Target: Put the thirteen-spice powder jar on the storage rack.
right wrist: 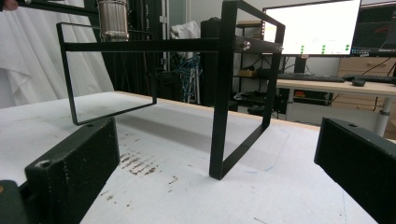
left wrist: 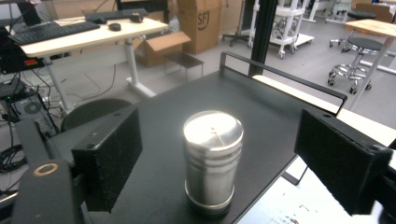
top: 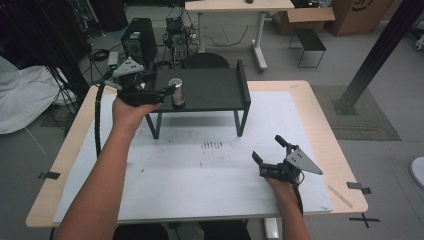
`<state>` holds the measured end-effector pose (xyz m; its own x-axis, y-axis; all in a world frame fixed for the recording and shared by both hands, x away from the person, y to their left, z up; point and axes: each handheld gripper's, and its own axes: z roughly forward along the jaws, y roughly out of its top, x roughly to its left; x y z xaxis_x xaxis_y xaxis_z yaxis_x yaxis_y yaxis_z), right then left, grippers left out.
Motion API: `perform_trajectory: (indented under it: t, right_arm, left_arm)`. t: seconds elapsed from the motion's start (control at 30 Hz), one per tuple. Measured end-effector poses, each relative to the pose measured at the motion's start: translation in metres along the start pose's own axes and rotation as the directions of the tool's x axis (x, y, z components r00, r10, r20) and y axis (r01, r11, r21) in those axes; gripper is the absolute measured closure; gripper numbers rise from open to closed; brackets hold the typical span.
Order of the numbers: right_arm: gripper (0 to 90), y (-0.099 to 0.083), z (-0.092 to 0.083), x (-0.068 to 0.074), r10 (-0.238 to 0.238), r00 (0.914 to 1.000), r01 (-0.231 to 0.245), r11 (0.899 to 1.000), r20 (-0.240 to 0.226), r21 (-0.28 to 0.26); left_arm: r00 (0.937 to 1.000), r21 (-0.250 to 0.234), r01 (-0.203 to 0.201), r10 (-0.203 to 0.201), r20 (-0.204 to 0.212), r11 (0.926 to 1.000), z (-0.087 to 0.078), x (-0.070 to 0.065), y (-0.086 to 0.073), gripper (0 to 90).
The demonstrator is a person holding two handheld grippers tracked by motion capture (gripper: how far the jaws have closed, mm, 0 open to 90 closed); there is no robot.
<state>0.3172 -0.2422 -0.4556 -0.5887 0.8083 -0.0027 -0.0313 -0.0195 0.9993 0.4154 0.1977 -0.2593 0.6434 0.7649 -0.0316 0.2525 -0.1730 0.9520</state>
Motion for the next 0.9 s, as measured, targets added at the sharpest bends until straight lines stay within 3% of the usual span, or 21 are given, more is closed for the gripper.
perform_trajectory:
  t: [0.33,0.53,0.9]
  right_arm:
    - [0.0,0.000,0.000,0.000,-0.002,1.0000,0.002,1.000,0.000,0.001]
    - [0.0,0.000,0.000,0.000,-0.001,1.0000,0.001,1.000,0.000,0.000]
    - [0.0,0.000,0.000,0.000,0.000,1.0000,0.000,1.000,0.000,-0.001]
  left_arm:
    - [0.9999,-0.021,0.007,-0.007,0.008,0.9998,-0.015,-0.003,-0.013,7.7]
    - [0.9998,-0.060,0.004,-0.003,0.021,0.9982,-0.024,-0.005,-0.020,4.5]
    - [0.9999,-0.128,-0.009,0.008,-0.012,0.9917,-0.040,-0.005,-0.041,0.4]
